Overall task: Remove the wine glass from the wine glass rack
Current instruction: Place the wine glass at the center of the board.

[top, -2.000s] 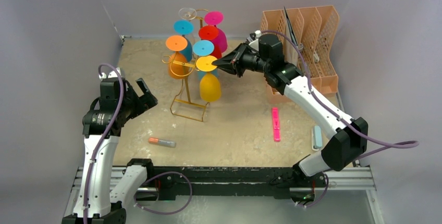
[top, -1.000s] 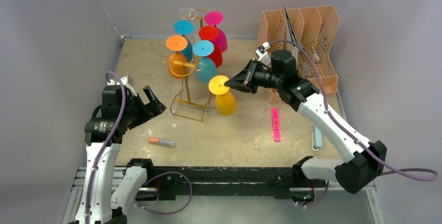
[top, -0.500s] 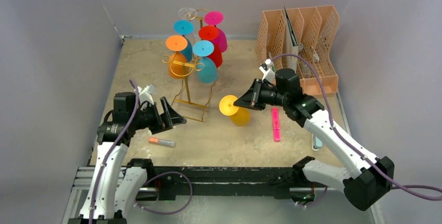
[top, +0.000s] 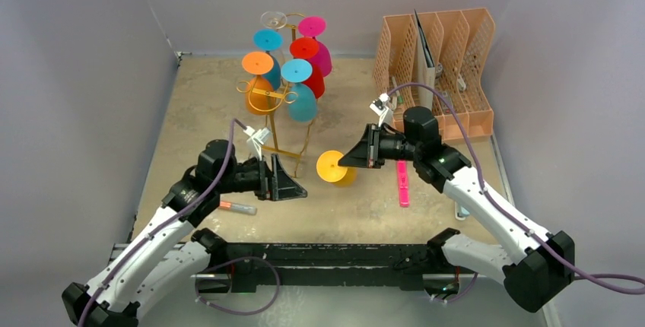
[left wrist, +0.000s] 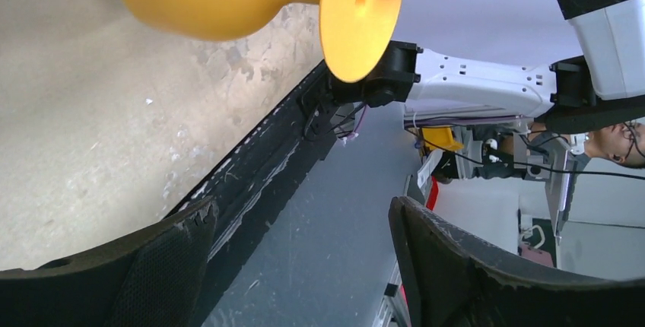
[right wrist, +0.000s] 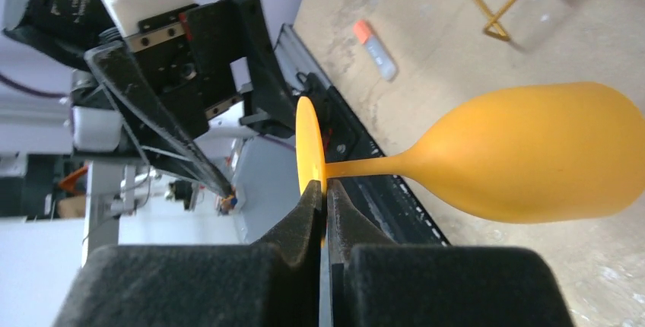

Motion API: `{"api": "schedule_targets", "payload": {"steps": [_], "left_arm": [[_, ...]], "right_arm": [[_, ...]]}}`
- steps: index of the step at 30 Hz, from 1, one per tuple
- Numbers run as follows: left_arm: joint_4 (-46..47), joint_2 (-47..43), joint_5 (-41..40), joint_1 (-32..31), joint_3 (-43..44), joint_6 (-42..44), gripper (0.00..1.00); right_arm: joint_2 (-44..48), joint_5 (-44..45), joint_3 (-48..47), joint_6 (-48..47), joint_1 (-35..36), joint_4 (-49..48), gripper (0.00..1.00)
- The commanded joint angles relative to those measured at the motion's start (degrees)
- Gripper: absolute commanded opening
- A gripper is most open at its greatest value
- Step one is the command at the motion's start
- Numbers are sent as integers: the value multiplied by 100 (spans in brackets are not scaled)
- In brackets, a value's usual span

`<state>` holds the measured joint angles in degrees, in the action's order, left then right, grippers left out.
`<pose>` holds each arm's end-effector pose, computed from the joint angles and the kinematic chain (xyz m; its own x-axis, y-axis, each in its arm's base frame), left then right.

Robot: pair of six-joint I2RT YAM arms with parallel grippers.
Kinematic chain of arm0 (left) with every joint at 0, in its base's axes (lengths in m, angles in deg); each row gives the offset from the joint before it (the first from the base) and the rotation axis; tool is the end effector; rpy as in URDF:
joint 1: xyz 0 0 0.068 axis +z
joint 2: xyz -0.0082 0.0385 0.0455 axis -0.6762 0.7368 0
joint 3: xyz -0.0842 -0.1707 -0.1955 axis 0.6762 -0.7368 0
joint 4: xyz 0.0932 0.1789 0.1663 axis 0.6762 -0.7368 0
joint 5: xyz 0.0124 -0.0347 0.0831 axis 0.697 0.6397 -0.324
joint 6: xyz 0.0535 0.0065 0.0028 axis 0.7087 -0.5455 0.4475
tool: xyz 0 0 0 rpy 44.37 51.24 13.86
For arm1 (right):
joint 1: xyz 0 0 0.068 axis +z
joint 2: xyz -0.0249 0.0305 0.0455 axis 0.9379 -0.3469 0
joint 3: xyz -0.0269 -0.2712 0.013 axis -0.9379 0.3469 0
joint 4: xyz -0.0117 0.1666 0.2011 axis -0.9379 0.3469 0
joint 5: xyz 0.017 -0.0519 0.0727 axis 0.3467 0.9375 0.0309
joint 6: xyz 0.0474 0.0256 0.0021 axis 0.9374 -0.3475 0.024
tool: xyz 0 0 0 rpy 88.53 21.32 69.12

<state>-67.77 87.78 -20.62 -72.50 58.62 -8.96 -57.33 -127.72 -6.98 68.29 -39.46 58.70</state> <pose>0.1226 -0.0978 0.2921 -0.9156 -0.1223 -0.3831 0.3079 0.3996 -0.8634 0.1940 0.1389 0.3235 -0.8272 0.1552 -0.5400 -0.4600 0.3650 0.8095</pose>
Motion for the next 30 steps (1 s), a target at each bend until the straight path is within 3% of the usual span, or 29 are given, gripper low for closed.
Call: {"api": "schedule_targets", "payload": {"steps": [1, 7, 12, 16, 24, 30], "left_arm": [[985, -37, -1102, -653, -29, -489, 80], [1701, 300, -1766, -1307, -1, -583, 69], [2428, 504, -2230, -1827, -202, -823, 60], [2452, 672, -2275, -1904, -40, -715, 47], [2193, 539, -2407, -1952, 29, -648, 40], [2759, 679, -1923, -1965, -57, -746, 36]], "right_arm": [[121, -930, 4, 121, 8, -770, 0], [53, -1277, 223, 766, 35, -1887, 0], [-79, -1493, 227, 834, 76, -1913, 0], [-48, -1611, 291, 830, 79, -1902, 0], [75, -1506, 355, 638, 79, -1611, 0], [105, -1341, 605, 702, 80, -1873, 0]]}}
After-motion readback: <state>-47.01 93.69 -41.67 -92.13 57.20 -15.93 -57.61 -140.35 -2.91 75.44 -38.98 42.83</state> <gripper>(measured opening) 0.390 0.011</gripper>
